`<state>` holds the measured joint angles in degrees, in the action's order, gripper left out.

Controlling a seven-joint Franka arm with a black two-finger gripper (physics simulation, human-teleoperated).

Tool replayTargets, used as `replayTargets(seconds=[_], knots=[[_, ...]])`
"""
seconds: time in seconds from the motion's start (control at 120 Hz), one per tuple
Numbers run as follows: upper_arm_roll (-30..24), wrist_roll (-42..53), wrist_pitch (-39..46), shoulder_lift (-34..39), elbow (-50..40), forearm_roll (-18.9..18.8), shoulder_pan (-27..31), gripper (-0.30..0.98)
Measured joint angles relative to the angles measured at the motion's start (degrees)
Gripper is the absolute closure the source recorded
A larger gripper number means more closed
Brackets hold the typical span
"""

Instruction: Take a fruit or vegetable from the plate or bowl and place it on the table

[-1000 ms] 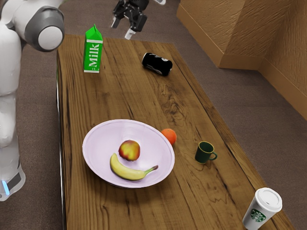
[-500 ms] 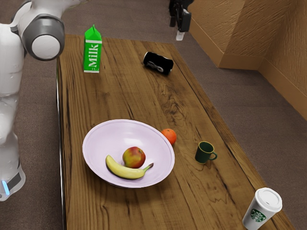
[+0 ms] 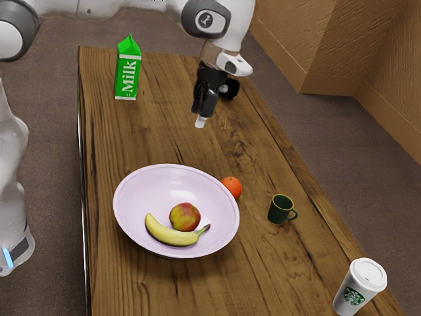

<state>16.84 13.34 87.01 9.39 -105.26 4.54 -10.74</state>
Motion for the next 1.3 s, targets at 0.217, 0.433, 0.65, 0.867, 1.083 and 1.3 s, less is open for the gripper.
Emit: replayTargets(seconds=[0.217, 0.433, 0.65, 0.867, 1.083, 1.3], knots=[[-33.32, 2.09, 5.61, 24.94, -17.83, 4.17, 44.99, 0.02], [-65.99, 6.65, 4.75, 30.96, -10.58, 17.75, 68.62, 0.02], [-68.5, 8.7, 4.75, 29.48, -8.76, 19.29, 62.05, 0.02], [-57.17, 7.54, 10.05, 26.23, -19.78, 18.0, 44.66, 0.02], [-48.32, 6.0, 16.38, 21.88, -24.51, 16.81, 31.84, 0.02], [-49.68, 4.81, 20.62, 16.62, -24.56, 16.01, 31.48, 0.02]])
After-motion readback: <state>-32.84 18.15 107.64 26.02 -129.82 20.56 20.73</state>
